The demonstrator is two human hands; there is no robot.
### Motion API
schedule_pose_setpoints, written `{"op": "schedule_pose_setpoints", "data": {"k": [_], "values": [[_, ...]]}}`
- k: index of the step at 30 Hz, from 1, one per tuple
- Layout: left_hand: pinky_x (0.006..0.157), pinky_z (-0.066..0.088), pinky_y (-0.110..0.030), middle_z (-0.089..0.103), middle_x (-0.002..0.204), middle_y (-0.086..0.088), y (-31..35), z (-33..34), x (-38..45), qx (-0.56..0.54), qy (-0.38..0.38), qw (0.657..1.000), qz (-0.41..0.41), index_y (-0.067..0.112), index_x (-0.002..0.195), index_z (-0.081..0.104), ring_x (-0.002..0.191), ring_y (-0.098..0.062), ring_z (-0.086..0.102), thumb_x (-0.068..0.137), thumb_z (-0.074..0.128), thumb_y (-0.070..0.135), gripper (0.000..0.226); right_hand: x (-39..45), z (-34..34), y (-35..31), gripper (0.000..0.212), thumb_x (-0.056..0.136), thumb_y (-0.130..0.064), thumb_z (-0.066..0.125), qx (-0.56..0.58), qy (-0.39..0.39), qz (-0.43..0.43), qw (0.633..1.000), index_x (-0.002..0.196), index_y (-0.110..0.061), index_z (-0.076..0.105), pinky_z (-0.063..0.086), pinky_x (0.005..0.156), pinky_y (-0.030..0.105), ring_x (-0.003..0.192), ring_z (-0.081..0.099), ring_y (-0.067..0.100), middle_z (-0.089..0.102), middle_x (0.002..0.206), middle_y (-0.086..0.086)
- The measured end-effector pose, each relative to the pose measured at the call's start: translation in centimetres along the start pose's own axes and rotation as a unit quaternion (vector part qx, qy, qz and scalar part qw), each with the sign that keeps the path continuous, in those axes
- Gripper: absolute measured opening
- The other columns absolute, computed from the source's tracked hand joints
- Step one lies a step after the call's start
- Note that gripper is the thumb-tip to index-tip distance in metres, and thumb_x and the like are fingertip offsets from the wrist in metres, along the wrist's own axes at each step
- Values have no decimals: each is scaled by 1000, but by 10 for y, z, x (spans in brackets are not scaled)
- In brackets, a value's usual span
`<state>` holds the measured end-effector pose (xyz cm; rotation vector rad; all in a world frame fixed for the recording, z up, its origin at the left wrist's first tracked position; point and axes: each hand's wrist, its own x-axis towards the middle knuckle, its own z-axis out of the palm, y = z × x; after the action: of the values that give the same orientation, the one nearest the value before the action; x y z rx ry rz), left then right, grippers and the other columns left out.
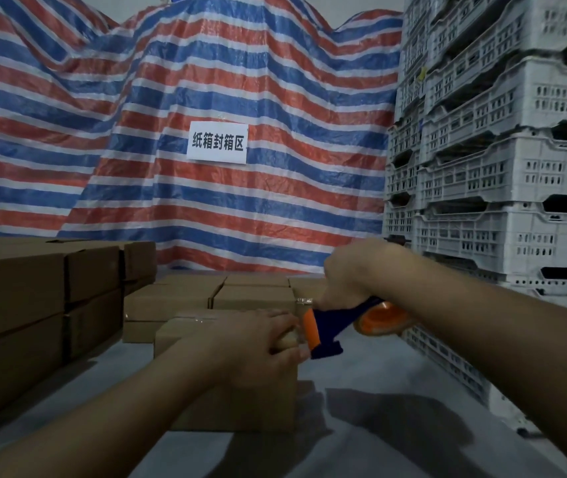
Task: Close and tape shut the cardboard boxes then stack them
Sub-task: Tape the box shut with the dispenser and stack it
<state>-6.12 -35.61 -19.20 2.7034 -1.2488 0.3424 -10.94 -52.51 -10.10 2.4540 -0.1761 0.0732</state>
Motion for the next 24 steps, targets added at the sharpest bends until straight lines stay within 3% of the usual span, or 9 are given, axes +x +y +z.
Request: {"op": "schedule_pose_setpoints", "data": {"k": [3, 6, 9, 12, 16, 19, 21, 23, 24], "values": [[77, 33, -26, 50, 139, 15, 4, -4, -2, 10, 1, 1000, -11, 48, 138, 36, 114, -7, 51, 90, 38, 71, 53, -1, 9, -23, 34, 97, -55, 44, -145, -38, -14, 989, 83, -24, 48, 44, 64, 34, 74, 49, 19, 52, 90, -1], [78, 31, -25, 47, 143, 14, 7, -6, -5, 23, 9, 1000, -5, 45, 141, 35, 120, -9, 50, 91, 38, 69, 56, -9, 46, -21, 43, 101, -52, 44, -53, 3, 21, 998, 77, -17, 39, 39, 74, 34, 72, 43, 20, 39, 79, 2], [81, 29, -27, 40, 150, 11, 8, -6, -5, 36, 2, 999, 1, 40, 146, 31, 127, -12, 46, 93, 36, 68, 61, -24, 91, -19, 49, 101, -59, 39, 41, 92, 78, 992, 83, -16, 53, 33, 58, 30, 67, 44, 17, 40, 73, 2], [82, 30, -28, 38, 151, 11, 8, -5, -4, 37, -3, 999, -1, 40, 147, 29, 128, -13, 45, 93, 36, 68, 61, -37, 129, -36, 57, 100, -66, 29, 90, 143, 132, 977, 73, -21, 50, 29, 49, 29, 56, 40, 14, 44, 68, -2], [86, 36, -29, 46, 144, 9, 7, -4, -5, 25, -5, 1000, 4, 40, 142, 36, 123, -13, 49, 93, 37, 68, 57, -51, 153, -52, 58, 99, -69, 24, 148, 126, 180, 964, 78, -24, 56, 45, 59, 29, 73, 63, 18, 67, 86, -1], [85, 35, -30, 45, 146, 8, 8, -6, -7, 32, -2, 999, 8, 38, 144, 34, 124, -14, 48, 93, 37, 68, 59, -54, 143, -49, 62, 98, -71, 23, 143, 97, 179, 969, 86, -24, 61, 38, 57, 29, 68, 53, 19, 60, 82, -1], [87, 35, -31, 39, 151, 8, 9, -6, -9, 41, -4, 999, 1, 38, 149, 27, 130, -15, 44, 91, 38, 70, 67, -51, 126, -44, 66, 99, -68, 16, 119, 92, 151, 977, 105, -23, 64, 35, 54, 29, 69, 51, 20, 55, 81, 0], [94, 37, -35, 34, 155, 8, 9, -6, -9, 42, -8, 999, -12, 39, 152, 20, 134, -17, 41, 88, 42, 73, 76, -45, 108, -42, 72, 95, -72, 13, 235, 155, 147, 948, 111, -24, 65, 44, 63, 32, 81, 59, 19, 63, 94, -1], [95, 38, -36, 36, 154, 8, 9, -5, -9, 31, -9, 999, -18, 39, 152, 18, 133, -17, 43, 85, 45, 74, 80, -42, 97, -42, 71, 94, -73, 16, 355, 197, 141, 903, 113, -25, 64, 49, 74, 34, 91, 62, 17, 65, 104, -1]]}}
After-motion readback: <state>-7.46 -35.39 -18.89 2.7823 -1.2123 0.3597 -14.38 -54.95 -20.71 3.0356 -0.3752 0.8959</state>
